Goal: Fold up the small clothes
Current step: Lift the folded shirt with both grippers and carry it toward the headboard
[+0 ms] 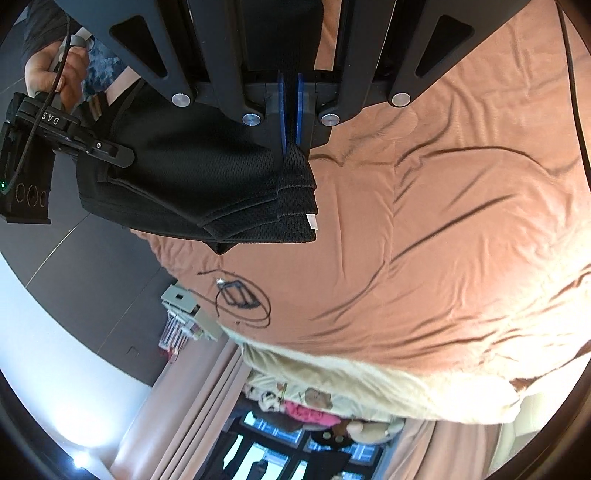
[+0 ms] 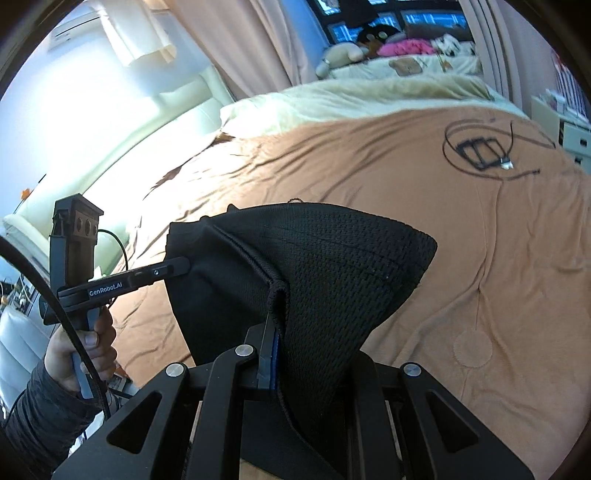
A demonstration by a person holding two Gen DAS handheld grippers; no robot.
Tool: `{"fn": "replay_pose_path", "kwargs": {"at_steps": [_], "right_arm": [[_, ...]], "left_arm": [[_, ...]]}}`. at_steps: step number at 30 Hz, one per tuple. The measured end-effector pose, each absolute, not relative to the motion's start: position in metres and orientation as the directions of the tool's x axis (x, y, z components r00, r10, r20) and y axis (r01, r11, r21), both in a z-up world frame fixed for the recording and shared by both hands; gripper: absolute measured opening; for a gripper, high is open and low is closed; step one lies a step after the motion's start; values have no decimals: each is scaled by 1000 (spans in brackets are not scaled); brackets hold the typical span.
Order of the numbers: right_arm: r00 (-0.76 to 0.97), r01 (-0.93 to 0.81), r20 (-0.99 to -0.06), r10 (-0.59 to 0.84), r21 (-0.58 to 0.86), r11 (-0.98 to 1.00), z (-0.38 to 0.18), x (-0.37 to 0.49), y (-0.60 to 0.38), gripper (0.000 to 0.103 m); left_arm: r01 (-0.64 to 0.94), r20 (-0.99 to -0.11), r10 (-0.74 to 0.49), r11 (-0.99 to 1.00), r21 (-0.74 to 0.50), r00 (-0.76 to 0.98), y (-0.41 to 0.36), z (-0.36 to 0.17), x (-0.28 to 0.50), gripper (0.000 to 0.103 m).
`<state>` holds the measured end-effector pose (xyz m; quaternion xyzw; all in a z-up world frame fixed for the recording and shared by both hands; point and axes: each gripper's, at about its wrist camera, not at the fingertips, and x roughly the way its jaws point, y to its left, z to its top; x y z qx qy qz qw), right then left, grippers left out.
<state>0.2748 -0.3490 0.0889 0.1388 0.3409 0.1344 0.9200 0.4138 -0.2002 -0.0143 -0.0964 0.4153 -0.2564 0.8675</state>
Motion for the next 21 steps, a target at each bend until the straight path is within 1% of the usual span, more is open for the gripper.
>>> {"fn": "replay_pose_path", "kwargs": {"at_steps": [8, 13, 18, 21], "right_arm": [[774, -207, -533, 341, 296, 932, 126, 218, -321, 8], [785, -234, -507, 356, 290, 928, 134, 193, -307, 8], [790, -277, -478, 385, 283, 918, 140, 172, -289, 8], [787, -303, -465, 405, 281, 911, 139, 173, -283, 8]], "left_arm": [[369, -609, -526, 850, -375, 593, -174, 31, 376, 4], [361, -568, -533, 845, -395, 626, -151, 58, 360, 3], [350, -537, -514, 855, -383, 669, -125, 83, 341, 3], [338, -523, -499, 863, -377, 691, -107, 92, 330, 3]]}}
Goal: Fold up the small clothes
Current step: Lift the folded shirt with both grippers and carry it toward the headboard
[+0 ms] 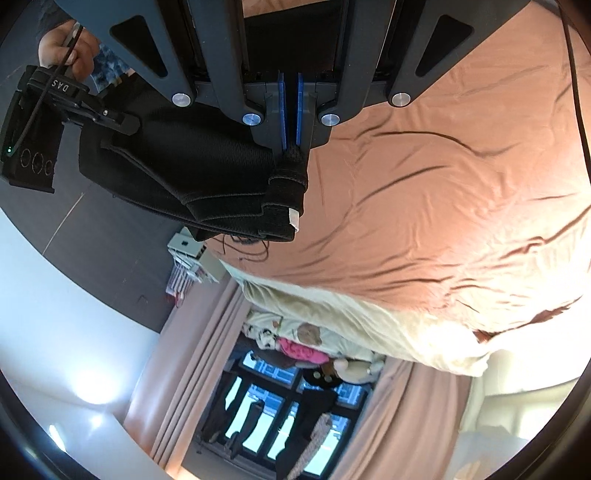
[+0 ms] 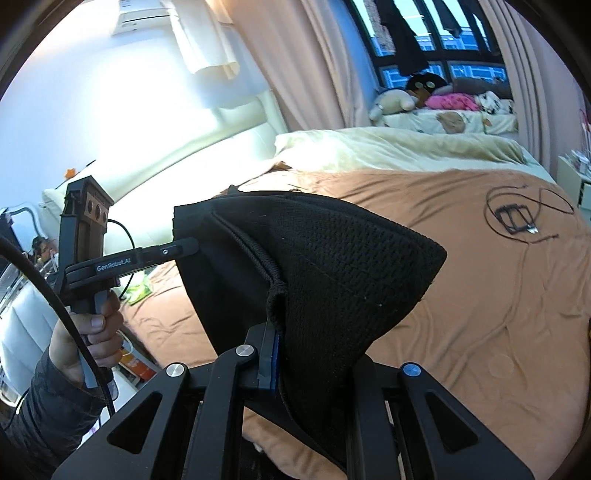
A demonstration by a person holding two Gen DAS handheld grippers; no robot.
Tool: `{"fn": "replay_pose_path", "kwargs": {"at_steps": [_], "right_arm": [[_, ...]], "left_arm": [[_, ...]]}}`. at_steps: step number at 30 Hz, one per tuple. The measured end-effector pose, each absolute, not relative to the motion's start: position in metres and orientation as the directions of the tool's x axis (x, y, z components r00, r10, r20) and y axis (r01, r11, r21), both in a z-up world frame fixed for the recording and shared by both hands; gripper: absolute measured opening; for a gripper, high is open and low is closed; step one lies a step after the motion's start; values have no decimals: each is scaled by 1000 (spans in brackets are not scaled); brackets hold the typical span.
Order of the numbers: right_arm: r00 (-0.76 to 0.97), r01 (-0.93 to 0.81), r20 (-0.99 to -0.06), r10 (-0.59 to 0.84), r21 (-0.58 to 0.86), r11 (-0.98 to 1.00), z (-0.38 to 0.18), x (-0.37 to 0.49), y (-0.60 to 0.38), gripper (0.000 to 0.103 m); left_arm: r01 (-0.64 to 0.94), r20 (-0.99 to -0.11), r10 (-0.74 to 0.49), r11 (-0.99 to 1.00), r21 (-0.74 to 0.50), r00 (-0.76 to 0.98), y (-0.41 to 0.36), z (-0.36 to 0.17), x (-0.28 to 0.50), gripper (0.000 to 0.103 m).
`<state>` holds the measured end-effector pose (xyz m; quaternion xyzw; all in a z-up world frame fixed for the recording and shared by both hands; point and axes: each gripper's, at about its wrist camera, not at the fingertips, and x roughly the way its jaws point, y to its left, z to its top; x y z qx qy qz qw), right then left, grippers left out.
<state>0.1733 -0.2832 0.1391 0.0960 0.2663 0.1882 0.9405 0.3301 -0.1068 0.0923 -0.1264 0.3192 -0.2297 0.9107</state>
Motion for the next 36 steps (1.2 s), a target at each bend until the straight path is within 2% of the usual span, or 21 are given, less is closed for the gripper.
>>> {"fn": "replay_pose_path", "kwargs": {"at_steps": [7, 21, 36], "right_arm": [[770, -364, -448, 454, 277, 889, 139, 177, -260, 8], [696, -501, -453, 557, 248, 829, 138, 243, -213, 8], [553, -675, -423, 717, 277, 684, 104, 316, -126, 8]], "left_arm": [[301, -500, -456, 882, -362, 736, -61, 106, 311, 3], [173, -475, -351, 909, -378, 807, 57, 110, 299, 3], [64, -466, -246, 926, -372, 850, 199, 99, 302, 3]]}}
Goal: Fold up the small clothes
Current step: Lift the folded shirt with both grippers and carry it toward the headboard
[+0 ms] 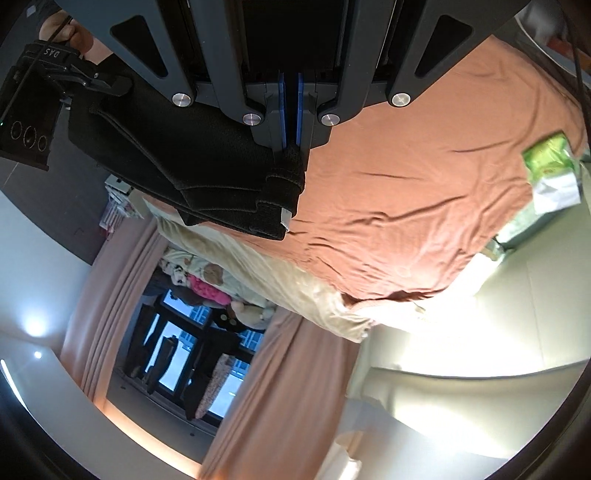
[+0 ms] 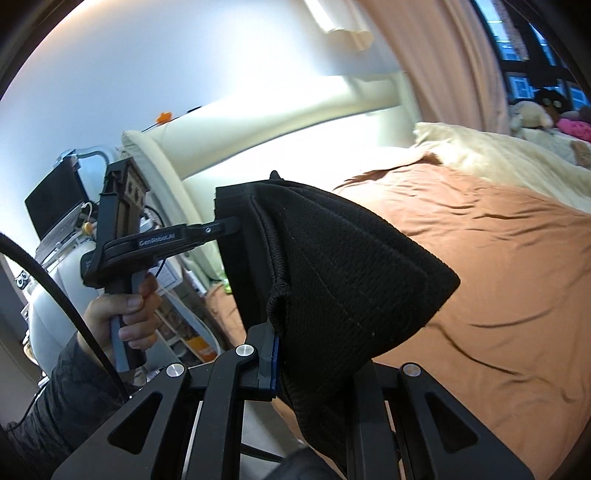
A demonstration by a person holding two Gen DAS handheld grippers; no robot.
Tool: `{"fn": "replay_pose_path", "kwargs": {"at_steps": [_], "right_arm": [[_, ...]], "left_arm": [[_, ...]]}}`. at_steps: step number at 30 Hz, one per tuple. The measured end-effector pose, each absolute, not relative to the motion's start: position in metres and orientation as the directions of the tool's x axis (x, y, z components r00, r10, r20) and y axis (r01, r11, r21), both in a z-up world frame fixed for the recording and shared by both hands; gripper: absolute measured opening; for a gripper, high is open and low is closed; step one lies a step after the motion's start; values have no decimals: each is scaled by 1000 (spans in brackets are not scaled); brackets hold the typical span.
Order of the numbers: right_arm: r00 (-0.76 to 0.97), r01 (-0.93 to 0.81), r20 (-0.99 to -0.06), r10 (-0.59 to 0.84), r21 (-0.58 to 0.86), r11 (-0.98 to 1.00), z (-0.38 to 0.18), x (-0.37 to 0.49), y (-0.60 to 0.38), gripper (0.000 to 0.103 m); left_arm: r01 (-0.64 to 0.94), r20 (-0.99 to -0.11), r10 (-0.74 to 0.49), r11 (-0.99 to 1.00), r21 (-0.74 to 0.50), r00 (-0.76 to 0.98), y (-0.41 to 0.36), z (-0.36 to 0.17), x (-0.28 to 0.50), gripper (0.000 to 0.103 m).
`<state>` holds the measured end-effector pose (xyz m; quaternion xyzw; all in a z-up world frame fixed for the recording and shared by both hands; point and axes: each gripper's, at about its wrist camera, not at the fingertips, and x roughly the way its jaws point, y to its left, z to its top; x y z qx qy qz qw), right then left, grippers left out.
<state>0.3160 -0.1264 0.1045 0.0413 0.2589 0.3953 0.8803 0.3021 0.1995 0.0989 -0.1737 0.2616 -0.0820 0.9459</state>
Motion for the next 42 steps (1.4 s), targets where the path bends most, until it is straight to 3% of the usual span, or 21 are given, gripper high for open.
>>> {"fn": "replay_pose_path", "kwargs": {"at_steps": [7, 26, 42], "right_arm": [[500, -722, -411, 762, 288, 629, 90, 343, -96, 8], [364, -787, -439, 821, 326, 523, 57, 390, -23, 8], [355, -717, -494, 794, 402, 570, -4, 494, -56, 8]], "left_arm": [[31, -446, -199, 934, -357, 872, 266, 95, 292, 3], [-179, -509, -14, 927, -328, 861, 415, 81, 282, 3], [-261, -605, 23, 915, -309, 796, 448, 8, 377, 3]]}}
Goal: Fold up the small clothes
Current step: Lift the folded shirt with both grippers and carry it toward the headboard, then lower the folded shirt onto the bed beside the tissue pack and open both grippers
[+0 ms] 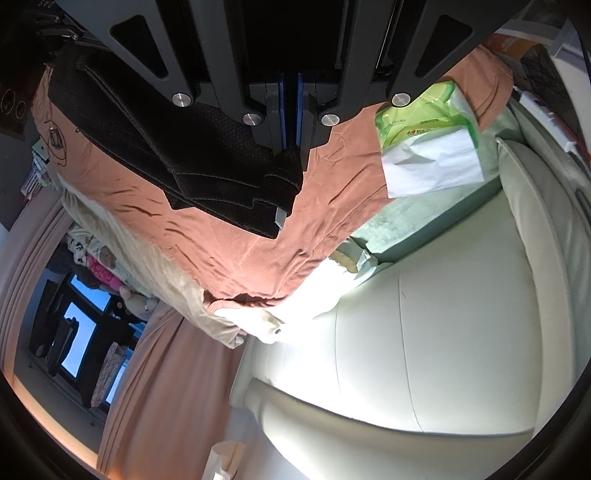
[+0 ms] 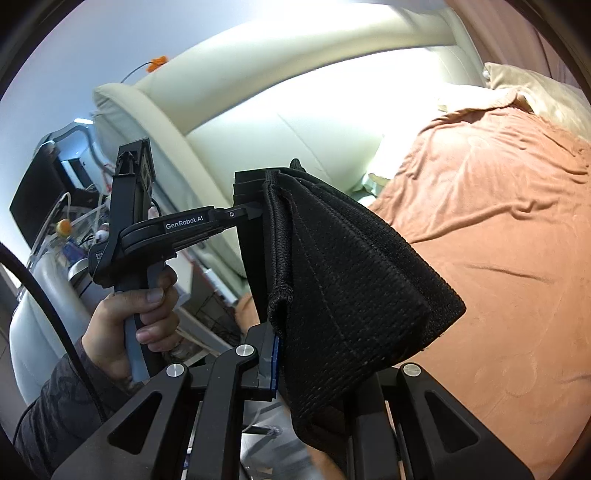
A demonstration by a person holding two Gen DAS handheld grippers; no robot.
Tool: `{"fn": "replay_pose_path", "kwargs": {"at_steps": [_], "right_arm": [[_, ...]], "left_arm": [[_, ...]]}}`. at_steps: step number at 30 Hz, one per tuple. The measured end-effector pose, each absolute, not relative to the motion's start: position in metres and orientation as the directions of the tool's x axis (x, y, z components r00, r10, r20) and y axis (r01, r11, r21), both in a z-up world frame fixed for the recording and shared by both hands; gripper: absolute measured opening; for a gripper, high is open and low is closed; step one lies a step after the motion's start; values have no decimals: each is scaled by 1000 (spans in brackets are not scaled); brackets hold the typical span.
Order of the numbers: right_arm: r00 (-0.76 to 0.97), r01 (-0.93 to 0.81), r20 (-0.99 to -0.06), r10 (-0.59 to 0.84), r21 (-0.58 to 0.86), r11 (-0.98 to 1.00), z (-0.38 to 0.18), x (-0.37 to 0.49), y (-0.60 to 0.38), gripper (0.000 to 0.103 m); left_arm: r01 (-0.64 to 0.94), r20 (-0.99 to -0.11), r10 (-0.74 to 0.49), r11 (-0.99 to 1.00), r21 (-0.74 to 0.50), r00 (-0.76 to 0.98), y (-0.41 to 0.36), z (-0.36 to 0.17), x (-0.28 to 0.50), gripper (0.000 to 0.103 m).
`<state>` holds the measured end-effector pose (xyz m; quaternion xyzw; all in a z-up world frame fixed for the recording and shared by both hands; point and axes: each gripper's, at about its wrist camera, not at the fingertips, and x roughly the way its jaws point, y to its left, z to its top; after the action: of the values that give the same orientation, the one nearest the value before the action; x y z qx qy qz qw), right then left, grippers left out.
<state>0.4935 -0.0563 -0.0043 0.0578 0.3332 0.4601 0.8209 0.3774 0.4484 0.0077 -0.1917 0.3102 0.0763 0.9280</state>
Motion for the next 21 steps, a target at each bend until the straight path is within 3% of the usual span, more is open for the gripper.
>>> {"fn": "replay_pose_path", "kwargs": {"at_steps": [10, 11, 12, 14, 15, 17, 21], "right_arm": [[393, -612, -532, 750, 458, 645, -42, 541, -78, 10], [401, -564, -567, 720, 467, 681, -49, 547, -76, 13], [401, -505, -616, 678, 470, 724, -59, 555, -76, 17], [403, -447, -664, 629, 457, 769, -72, 562, -79, 36], [418, -432, -676, 607, 439, 787, -78, 563, -87, 41], [466, -406, -690, 554, 390, 827, -86, 560, -104, 64], [465, -394, -702, 539, 381, 837, -92, 553, -114, 67]], "left_arm": [[-288, -674, 73, 934, -213, 735, 439, -31, 445, 4], [-297, -685, 90, 936, -190, 723, 437, -36, 449, 4], [-324, -707, 130, 935, -146, 695, 434, -44, 456, 11], [-361, -746, 163, 926, -110, 646, 436, -63, 460, 26], [-374, -756, 167, 921, -109, 633, 438, -71, 459, 29], [-385, -765, 152, 914, -132, 625, 443, -84, 451, 29], [-413, -801, 148, 901, -132, 580, 451, -105, 433, 30]]}}
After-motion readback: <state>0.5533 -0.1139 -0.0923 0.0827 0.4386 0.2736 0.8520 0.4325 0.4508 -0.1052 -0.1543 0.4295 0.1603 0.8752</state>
